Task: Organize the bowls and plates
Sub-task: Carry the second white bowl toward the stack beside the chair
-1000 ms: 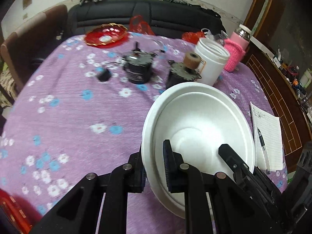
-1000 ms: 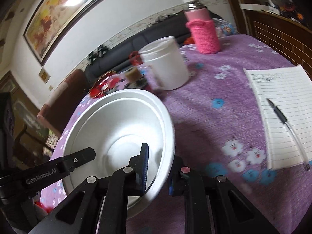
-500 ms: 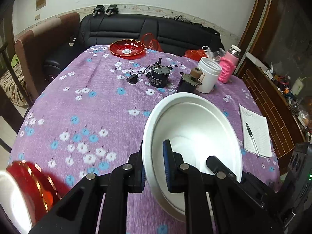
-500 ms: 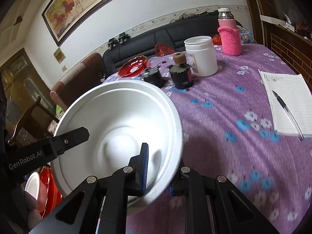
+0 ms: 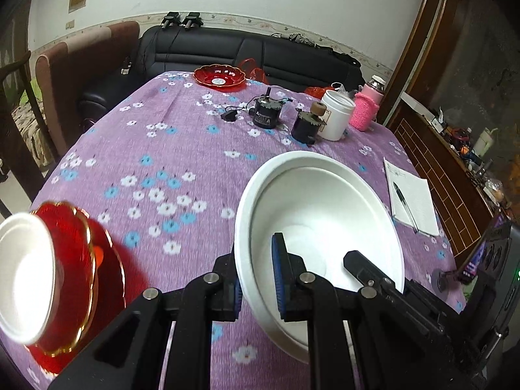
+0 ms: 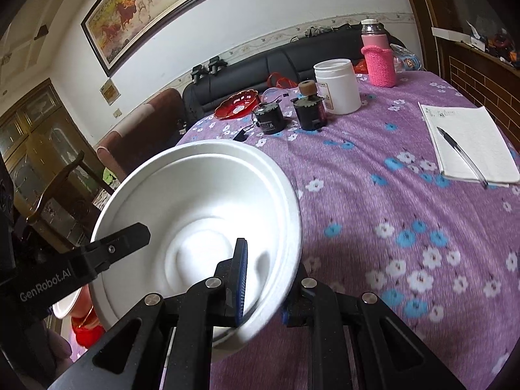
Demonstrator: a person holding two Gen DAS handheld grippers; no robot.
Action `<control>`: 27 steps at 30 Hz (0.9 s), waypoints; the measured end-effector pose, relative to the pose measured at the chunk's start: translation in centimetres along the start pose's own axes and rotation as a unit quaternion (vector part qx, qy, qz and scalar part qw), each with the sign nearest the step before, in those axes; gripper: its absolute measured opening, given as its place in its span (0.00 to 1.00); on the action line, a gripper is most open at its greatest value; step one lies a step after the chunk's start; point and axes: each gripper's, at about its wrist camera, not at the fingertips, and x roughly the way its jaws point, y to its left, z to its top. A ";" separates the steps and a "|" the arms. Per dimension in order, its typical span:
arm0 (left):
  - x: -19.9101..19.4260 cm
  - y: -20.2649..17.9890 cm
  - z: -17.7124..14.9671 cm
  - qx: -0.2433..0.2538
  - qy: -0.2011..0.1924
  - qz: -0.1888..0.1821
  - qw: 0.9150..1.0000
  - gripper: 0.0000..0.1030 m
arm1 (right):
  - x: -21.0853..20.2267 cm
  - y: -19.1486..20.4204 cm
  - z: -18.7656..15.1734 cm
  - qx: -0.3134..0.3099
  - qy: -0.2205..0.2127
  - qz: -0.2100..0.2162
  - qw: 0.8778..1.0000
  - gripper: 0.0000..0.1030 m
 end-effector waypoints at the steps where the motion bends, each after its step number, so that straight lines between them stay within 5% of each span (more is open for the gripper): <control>1: -0.2 0.0 -0.3 0.000 -0.001 0.000 1.000 0.14 | -0.2 0.1 -0.3 0.000 -0.001 0.000 1.000 0.17; 27: -5.1 2.9 -6.3 -0.042 -0.019 0.007 0.999 0.14 | -2.9 3.6 -5.3 -0.019 -0.009 0.005 1.000 0.17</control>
